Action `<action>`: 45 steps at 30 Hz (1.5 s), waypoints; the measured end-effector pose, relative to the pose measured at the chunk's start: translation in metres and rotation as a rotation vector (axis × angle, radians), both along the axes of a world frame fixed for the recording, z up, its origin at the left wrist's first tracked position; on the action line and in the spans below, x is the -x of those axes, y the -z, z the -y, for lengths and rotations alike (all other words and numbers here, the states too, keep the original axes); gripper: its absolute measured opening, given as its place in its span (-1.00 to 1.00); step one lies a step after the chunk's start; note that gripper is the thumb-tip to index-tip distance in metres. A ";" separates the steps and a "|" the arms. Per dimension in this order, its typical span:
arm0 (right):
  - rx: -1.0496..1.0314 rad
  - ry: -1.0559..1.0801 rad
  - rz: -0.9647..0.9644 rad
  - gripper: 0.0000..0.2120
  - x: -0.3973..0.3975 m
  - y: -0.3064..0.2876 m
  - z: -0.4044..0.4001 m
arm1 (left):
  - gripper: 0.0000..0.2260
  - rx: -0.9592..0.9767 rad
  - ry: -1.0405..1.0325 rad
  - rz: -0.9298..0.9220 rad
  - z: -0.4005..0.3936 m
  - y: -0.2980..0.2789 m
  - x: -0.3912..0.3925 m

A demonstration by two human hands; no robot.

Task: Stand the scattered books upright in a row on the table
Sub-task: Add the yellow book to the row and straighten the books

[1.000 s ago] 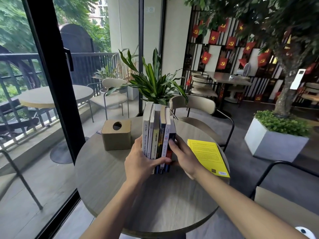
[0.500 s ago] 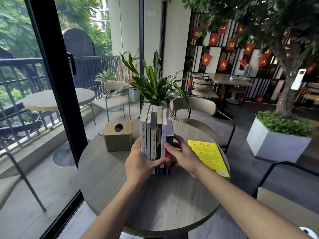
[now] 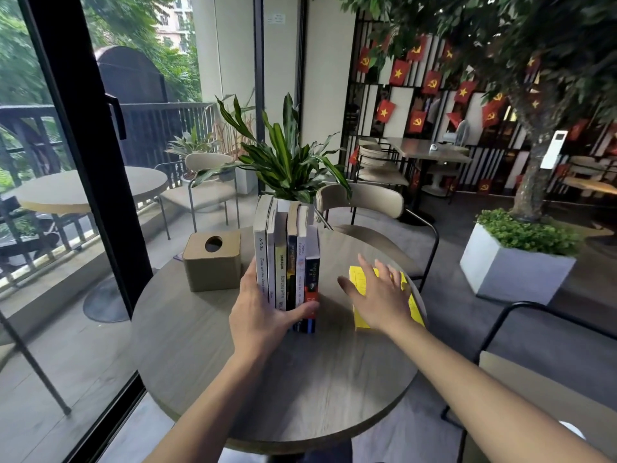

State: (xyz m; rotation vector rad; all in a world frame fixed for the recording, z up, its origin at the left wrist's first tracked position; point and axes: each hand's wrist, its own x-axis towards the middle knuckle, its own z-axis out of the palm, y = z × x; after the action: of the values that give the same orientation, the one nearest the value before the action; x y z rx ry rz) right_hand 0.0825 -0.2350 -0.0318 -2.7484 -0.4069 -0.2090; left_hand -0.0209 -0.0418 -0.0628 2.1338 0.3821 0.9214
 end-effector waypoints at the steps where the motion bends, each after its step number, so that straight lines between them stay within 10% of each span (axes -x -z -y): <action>1: 0.062 0.008 0.001 -0.24 0.000 0.004 0.002 | 0.09 0.000 0.001 0.001 0.000 0.000 0.000; 10: 0.163 0.211 -0.187 -0.18 -0.015 0.027 0.015 | 0.07 -0.010 -0.012 -0.004 0.000 0.002 -0.002; 18: 0.065 0.498 -0.270 0.36 -0.030 0.009 0.029 | 0.05 -0.004 -0.009 -0.008 0.002 0.000 0.001; 23: -0.210 0.362 -0.282 -0.18 -0.040 0.007 0.037 | 0.05 0.009 0.005 -0.014 0.002 -0.003 0.004; 29: -0.748 0.208 0.133 -0.80 0.002 -0.018 -0.003 | 0.04 0.016 0.030 -0.018 -0.001 -0.002 0.003; 45: -0.677 -0.441 -0.286 -0.60 0.042 0.004 -0.038 | 0.03 0.034 0.169 -0.083 -0.020 -0.004 0.008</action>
State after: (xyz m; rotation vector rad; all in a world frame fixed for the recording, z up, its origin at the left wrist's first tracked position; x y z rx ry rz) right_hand 0.0407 -0.1967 -0.0361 -1.9335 -0.6954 0.1395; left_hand -0.0286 -0.0213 -0.0593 2.1411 0.2523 0.7273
